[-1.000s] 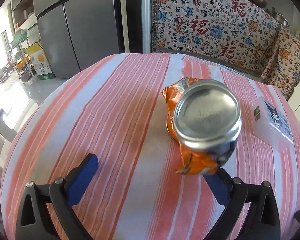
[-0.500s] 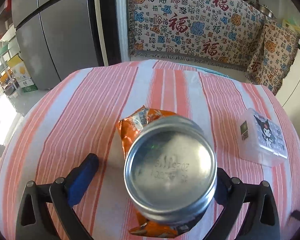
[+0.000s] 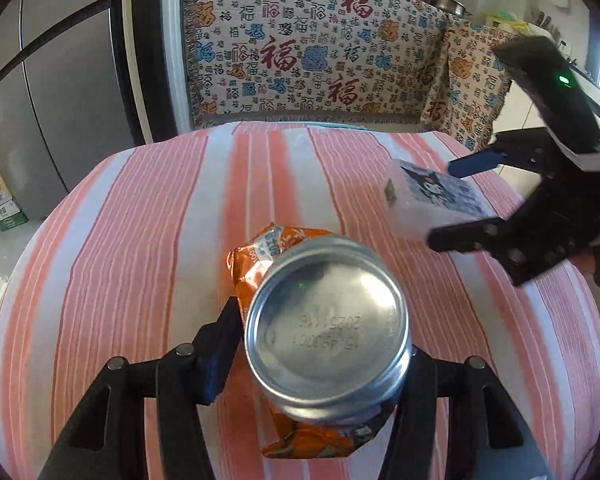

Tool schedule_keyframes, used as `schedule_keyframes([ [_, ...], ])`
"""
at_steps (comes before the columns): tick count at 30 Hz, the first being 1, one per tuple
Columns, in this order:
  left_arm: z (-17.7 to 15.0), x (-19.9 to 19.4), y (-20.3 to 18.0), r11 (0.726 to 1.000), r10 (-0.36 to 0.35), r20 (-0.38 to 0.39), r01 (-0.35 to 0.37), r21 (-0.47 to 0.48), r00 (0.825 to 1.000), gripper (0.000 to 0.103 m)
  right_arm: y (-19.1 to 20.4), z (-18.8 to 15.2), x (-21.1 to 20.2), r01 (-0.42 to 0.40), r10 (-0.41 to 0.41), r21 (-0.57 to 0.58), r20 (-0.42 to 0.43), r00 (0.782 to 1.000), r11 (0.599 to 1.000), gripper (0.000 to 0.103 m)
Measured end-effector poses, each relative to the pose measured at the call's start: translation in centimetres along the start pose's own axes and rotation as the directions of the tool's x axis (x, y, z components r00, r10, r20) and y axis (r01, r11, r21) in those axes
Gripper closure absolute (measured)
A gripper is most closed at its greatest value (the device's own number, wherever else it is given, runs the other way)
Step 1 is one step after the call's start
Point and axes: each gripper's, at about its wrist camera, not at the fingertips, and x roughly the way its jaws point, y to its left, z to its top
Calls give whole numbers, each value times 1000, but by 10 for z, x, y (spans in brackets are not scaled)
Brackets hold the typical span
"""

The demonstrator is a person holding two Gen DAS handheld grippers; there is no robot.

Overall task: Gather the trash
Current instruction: 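Grasp the crushed orange can with the left tool while the right tool grasps the clear plastic box, then carry the can and box over the blue wastebasket and open both tools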

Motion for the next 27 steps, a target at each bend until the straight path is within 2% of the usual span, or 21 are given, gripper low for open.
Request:
schedule_keyframes([
  [5, -12, -10, -17, 1000, -30, -3, 30, -2, 1000, 48, -4, -20, -31, -36, 25, 143, 77, 997, 989, 30],
  [9, -19, -19, -39, 999, -35, -15, 35, -15, 999, 48, -4, -64, -62, -84, 53, 269, 121, 991, 959, 31],
  [12, -25, -28, -59, 999, -41, -21, 41, -2, 999, 48, 3, -106, -77, -79, 44, 329, 114, 993, 941, 31],
  [15, -30, -35, -78, 999, -37, -17, 37, 31, 999, 48, 2, -133, -88, -92, 47, 396, 123, 991, 914, 31],
  [23, -39, -58, -121, 994, -69, -4, 69, 81, 998, 48, 8, -174, -121, -81, 10, 469, 152, 988, 879, 31],
  [27, -39, -73, -145, 989, -103, 8, 102, 109, 995, 48, 0, -192, -137, -88, -18, 518, 196, 981, 851, 31],
])
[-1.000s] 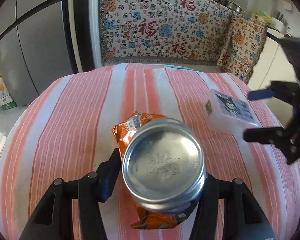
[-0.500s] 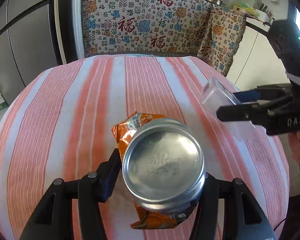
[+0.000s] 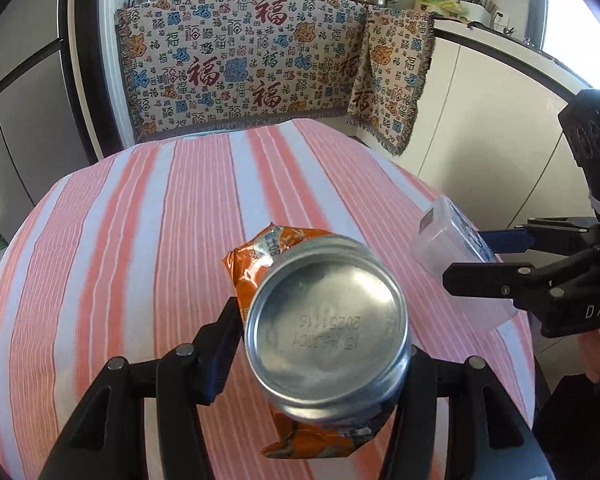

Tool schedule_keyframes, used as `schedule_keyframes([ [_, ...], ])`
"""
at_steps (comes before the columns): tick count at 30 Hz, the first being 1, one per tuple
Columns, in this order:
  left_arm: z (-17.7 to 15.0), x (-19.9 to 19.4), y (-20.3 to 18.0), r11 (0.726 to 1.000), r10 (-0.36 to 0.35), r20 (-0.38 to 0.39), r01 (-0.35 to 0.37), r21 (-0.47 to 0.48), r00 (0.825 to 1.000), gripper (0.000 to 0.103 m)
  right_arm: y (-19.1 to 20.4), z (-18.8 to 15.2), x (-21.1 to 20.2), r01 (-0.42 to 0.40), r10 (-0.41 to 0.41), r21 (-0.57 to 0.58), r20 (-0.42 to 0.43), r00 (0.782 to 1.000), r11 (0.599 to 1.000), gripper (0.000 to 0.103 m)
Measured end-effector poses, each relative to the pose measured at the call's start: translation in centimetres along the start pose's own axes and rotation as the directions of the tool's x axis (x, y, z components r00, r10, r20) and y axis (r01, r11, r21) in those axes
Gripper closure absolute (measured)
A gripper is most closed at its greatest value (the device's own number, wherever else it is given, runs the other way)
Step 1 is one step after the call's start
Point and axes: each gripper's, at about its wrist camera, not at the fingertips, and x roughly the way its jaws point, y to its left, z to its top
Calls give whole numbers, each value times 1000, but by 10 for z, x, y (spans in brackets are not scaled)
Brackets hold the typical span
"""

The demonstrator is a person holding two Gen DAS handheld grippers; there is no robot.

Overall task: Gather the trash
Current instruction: 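Carry the can and box over the blue wastebasket and open both tools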

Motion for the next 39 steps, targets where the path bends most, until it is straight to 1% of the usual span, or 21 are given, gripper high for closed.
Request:
schedule_keyframes([
  [4, 2, -4, -40, 997, -58, 3, 58, 59, 998, 48, -40, -21, -32, 36, -40, 88, 46, 998, 995, 31],
  [6, 5, -2, -63, 992, -101, -2, 101, 80, 995, 48, -65, -36, -51, 62, -70, 132, 58, 996, 989, 31],
  [9, 9, 2, -99, 980, -168, -10, 168, 107, 986, 48, -104, -61, -83, 107, -125, 204, 78, 989, 973, 31],
  [11, 12, 5, -128, 967, -215, -21, 216, 132, 976, 48, -129, -75, -100, 142, -168, 244, 86, 982, 959, 31],
  [13, 14, 7, -154, 954, -252, -33, 254, 158, 967, 48, -156, -91, -115, 184, -218, 300, 86, 972, 936, 31],
  [15, 17, 10, -186, 935, -296, -45, 299, 189, 954, 48, -185, -105, -126, 213, -259, 365, 80, 963, 906, 31],
  [18, 21, 19, -231, 905, -348, -79, 357, 231, 934, 48, -225, -126, -135, 239, -304, 451, 77, 949, 860, 31],
  [22, 24, 45, -289, 860, -409, -142, 433, 270, 901, 48, -276, -149, -134, 259, -344, 548, 57, 937, 796, 31],
  [24, 24, 64, -311, 847, -426, -171, 458, 270, 888, 48, -297, -158, -130, 262, -355, 584, 48, 933, 768, 31],
  [26, 25, 87, -331, 836, -435, -202, 477, 273, 878, 48, -317, -165, -127, 259, -363, 618, 45, 931, 742, 31],
  [28, 24, 110, -345, 830, -431, -224, 482, 281, 874, 48, -339, -173, -123, 250, -369, 656, 47, 928, 712, 31],
  [31, 19, 140, -369, 827, -418, -257, 482, 288, 871, 48, -367, -183, -113, 221, -364, 713, 52, 930, 666, 31],
  [33, 16, 164, -380, 833, -391, -283, 468, 296, 876, 47, -384, -190, -105, 195, -355, 745, 60, 933, 638, 31],
  [36, 10, 198, -399, 830, -346, -333, 451, 329, 877, 47, -407, -198, -90, 163, -342, 782, 68, 937, 602, 30],
  [38, 0, 215, -410, 815, -336, -369, 464, 348, 867, 47, -423, -206, -76, 124, -312, 804, 79, 947, 581, 29],
  [39, -2, 223, -413, 810, -335, -380, 470, 351, 862, 44, -430, -210, -71, 116, -308, 814, 81, 948, 569, 24],
])
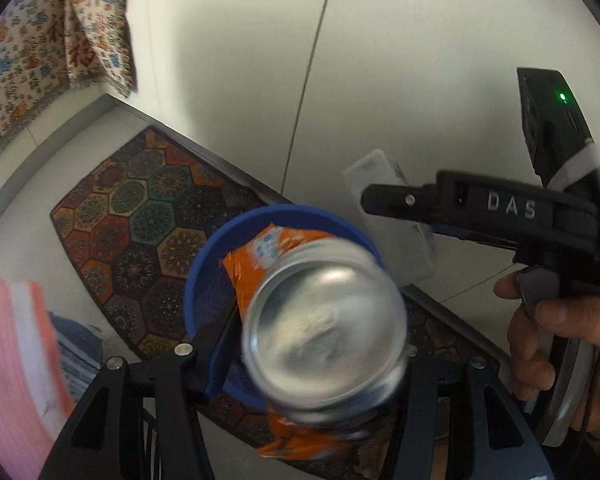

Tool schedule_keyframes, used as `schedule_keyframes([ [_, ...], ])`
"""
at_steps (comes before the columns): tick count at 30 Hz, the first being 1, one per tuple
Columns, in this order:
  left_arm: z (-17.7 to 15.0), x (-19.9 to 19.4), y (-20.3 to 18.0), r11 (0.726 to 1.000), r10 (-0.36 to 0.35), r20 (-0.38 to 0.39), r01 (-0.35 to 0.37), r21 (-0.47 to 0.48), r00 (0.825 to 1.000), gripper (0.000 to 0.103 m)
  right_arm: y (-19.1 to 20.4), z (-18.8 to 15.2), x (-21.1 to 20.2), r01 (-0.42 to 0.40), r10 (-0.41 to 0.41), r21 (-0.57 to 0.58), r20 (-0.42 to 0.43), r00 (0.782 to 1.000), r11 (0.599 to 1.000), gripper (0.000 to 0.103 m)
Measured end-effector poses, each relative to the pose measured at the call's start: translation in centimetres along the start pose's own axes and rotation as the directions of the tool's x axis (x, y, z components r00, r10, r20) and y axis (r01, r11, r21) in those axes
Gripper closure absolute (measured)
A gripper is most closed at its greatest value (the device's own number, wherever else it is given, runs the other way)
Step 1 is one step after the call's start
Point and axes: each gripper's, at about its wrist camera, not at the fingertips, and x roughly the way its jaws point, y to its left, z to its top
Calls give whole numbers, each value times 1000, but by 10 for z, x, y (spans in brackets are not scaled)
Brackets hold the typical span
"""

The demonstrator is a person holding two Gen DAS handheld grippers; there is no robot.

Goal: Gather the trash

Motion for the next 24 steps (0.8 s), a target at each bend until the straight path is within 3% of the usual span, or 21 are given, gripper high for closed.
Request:
schedule_keyframes([
  [1, 1, 7, 2, 1000, -1, -6, 1, -1, 1000, 40, -9, 0, 3, 6, -6, 15, 2, 1000, 1000, 20],
  [6, 6, 6, 6, 999, 19, 52, -16, -44, 998, 35, -27, -1, -3, 17, -19, 50, 27, 999, 999, 17],
  [9, 9, -14, 4, 997, 50, 109, -44, -57, 993, 31, -21, -1, -20, 47, -49, 29, 63, 997, 998, 14],
  [11, 8, -38, 1, 997, 69, 157, -62, -49, 985, 28, -13, -3, -36, 64, -64, 1, 91, 994, 998, 7],
  [12, 5, -55, -2, 996, 81, 185, -75, -40, 979, 21, -7, -7, -51, 77, -75, -16, 106, 992, 997, 0],
  [13, 2, -71, -7, 996, 90, 209, -85, -33, 974, 17, -5, -12, -64, 86, -82, -28, 117, 990, 996, 0],
  [15, -10, -106, -16, 995, 97, 260, -96, -16, 961, 14, 2, -26, -92, 96, -88, -56, 136, 987, 994, 0],
  [16, -16, -118, -19, 996, 94, 265, -94, -12, 960, 7, 6, -36, -108, 109, -98, -74, 139, 985, 991, 0],
  [18, -32, -141, -26, 997, 71, 259, -71, -12, 963, 0, 16, -56, -135, 146, -126, -124, 156, 980, 981, 0],
  [20, -48, -157, -33, 999, 54, 230, -52, -16, 972, 0, 26, -79, -158, 226, -195, -172, 181, 964, 959, 0],
  [22, -67, -172, -45, 996, 93, 209, -89, -27, 974, 0, 35, -106, -176, 310, -269, -219, 201, 942, 925, 0],
  [24, -82, -186, -56, 988, 154, 227, -150, -36, 962, 0, 41, -129, -191, 341, -296, -243, 205, 933, 908, 0],
])
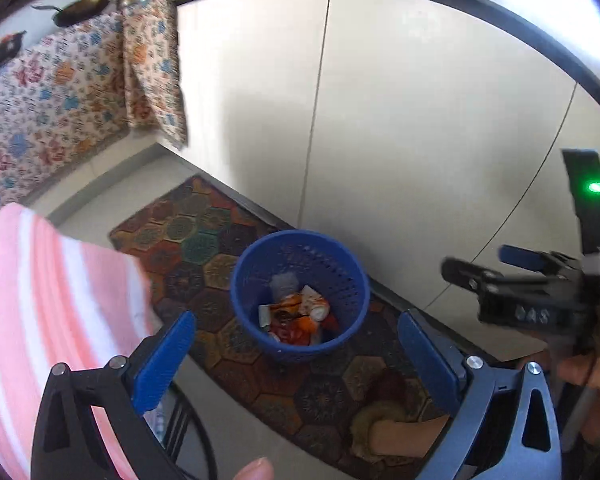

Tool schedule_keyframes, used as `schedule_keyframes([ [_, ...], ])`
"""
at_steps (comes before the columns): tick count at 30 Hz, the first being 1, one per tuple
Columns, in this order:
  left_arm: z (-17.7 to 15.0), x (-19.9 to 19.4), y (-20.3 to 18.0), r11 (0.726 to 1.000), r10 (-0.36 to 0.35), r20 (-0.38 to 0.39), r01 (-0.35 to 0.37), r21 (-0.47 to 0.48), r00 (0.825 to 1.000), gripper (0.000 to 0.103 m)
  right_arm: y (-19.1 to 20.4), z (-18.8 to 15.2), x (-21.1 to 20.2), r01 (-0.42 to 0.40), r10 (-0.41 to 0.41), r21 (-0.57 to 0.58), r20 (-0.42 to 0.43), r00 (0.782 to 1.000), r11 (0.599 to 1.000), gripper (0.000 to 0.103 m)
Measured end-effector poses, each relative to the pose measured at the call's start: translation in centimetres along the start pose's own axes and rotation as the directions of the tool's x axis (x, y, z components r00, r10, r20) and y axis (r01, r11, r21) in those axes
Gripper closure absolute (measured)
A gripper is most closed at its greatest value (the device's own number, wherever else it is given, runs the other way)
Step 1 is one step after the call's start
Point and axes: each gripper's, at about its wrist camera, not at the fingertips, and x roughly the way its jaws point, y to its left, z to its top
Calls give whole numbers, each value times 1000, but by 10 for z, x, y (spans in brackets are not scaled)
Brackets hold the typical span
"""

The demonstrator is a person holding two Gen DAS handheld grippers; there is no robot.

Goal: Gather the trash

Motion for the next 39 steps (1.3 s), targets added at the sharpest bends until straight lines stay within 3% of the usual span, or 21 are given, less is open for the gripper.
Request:
schedule_keyframes([
  [8, -14, -62, -9, 986, 162, 60, -160, -38, 985, 0, 17, -33, -71, -30, 33, -50, 56, 998, 998, 0],
  [14, -19, -85, 2, 993, 87, 12, -85, -76, 996, 0, 28, -41, -98, -32, 34, -23, 85, 996, 999, 0],
  [21, -29, -94, 10, 994, 54, 19, -52, -92, 998, 0, 42, -48, -107, -39, 44, -57, 81, 996, 998, 0],
  [26, -31, -95, 8, 991, 108, 24, -106, -78, 994, 0, 47, -52, -109, -35, 40, -69, 76, 996, 997, 0],
  [39, -33, -92, 8, 991, 124, 11, -123, -60, 992, 0, 50, -53, -111, -18, 24, -76, 72, 997, 997, 0],
])
